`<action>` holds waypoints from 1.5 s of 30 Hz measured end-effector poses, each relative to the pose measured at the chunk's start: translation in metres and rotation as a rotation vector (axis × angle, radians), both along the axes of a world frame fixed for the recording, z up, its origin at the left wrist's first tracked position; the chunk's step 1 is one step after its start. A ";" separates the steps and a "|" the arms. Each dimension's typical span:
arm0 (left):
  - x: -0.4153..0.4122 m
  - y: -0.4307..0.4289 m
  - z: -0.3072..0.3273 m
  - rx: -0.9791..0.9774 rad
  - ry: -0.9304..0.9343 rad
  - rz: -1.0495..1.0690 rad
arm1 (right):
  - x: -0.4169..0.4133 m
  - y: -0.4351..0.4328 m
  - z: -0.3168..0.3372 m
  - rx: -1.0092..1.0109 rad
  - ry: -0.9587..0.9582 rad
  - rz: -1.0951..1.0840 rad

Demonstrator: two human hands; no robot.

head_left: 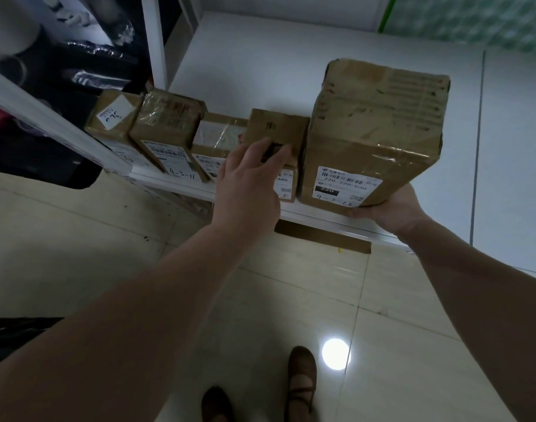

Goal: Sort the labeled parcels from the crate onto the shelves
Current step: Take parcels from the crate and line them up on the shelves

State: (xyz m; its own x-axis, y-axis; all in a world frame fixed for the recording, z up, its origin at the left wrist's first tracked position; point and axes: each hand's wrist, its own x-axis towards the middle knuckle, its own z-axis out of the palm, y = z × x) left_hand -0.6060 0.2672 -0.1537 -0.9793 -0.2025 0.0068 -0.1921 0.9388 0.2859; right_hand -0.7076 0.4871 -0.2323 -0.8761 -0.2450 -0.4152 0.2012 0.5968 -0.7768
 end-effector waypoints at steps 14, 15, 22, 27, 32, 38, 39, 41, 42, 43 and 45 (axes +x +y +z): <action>0.001 -0.004 -0.002 -0.013 -0.028 -0.010 | -0.004 -0.002 0.002 -0.030 0.010 0.033; 0.001 -0.004 -0.002 -0.012 -0.026 -0.011 | -0.003 -0.002 0.002 -0.025 0.011 0.038; 0.001 0.000 -0.001 -0.016 -0.035 -0.008 | 0.002 -0.001 0.001 -0.003 0.015 0.042; 0.001 0.001 -0.001 -0.050 -0.066 -0.013 | 0.006 -0.002 0.000 0.055 0.036 0.055; 0.003 0.000 0.006 -0.044 -0.106 -0.030 | 0.014 0.001 -0.001 0.059 -0.010 0.000; 0.029 -0.001 0.028 0.090 -0.049 0.024 | 0.048 0.011 0.006 0.129 -0.013 -0.275; 0.037 -0.002 0.032 0.096 -0.049 0.029 | 0.057 0.011 0.008 0.172 0.005 -0.323; 0.055 -0.006 0.040 0.125 -0.057 0.046 | 0.076 0.011 0.014 0.228 0.053 -0.382; 0.066 -0.009 0.044 0.147 -0.062 0.057 | 0.088 0.008 0.019 0.236 0.060 -0.397; 0.077 -0.013 0.048 0.173 -0.068 0.071 | 0.100 0.004 0.023 0.239 0.054 -0.403; 0.103 -0.023 0.057 0.205 -0.108 0.083 | 0.126 -0.009 0.035 0.231 0.037 -0.394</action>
State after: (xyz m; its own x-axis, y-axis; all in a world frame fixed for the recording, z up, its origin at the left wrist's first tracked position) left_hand -0.5027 0.2439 -0.0966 -0.9521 -0.2686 -0.1464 -0.3059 0.8430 0.4424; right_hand -0.5817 0.4781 -0.1977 -0.8990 0.2050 -0.3869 0.4224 0.6390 -0.6429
